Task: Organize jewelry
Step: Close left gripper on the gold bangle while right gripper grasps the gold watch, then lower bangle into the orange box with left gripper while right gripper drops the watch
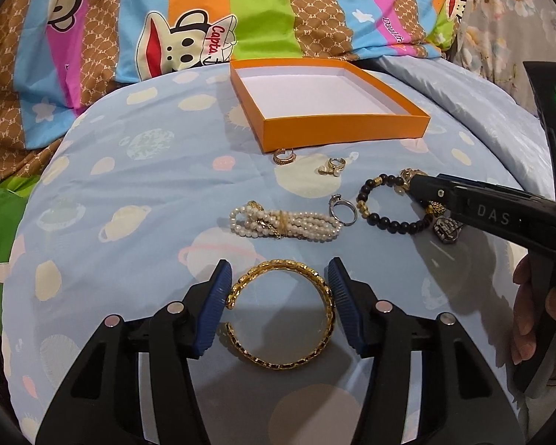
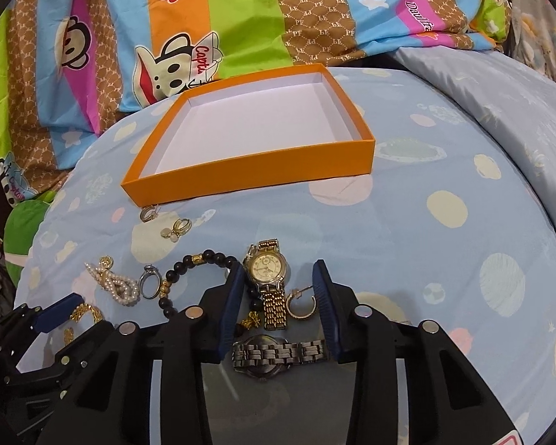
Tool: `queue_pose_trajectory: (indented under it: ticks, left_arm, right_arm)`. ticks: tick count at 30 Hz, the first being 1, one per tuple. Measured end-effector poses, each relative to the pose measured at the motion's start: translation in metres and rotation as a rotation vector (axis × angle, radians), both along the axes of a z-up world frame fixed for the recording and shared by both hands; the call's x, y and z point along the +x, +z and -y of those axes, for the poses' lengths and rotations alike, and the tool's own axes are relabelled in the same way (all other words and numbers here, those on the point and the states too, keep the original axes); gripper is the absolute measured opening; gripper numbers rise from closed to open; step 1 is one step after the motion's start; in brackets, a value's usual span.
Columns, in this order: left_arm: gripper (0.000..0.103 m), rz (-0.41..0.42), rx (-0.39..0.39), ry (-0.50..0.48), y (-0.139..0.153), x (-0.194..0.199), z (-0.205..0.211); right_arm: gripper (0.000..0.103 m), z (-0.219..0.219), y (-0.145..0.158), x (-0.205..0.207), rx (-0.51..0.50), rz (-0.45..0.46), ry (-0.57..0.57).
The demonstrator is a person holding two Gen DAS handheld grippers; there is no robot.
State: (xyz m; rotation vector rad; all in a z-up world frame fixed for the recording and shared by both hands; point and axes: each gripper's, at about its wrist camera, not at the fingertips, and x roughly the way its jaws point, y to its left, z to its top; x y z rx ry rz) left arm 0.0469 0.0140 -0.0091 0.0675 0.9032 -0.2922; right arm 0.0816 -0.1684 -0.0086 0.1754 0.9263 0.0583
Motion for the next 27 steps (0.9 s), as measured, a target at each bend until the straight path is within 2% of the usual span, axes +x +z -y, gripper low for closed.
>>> queue_pose_trajectory:
  ticks: [3, 13, 21, 27]
  left_arm:
    - [0.053, 0.003, -0.002, 0.002, 0.0, -0.001, 0.0]
    - [0.052, 0.007, -0.03, 0.012, 0.005, -0.004, -0.003]
    - [0.052, 0.042, -0.054, 0.003, 0.028, -0.006, -0.003]
    - [0.052, 0.099, -0.053, -0.022, 0.055, 0.007, 0.003]
  right_arm:
    - [0.022, -0.003, 0.0, 0.002, 0.002, 0.002, 0.014]
    - [0.022, 0.0, 0.011, -0.009, 0.023, 0.038, 0.004]
    - [0.022, 0.006, 0.047, -0.024, 0.036, 0.124, 0.006]
    - [0.022, 0.012, 0.072, -0.014, 0.043, 0.165, 0.028]
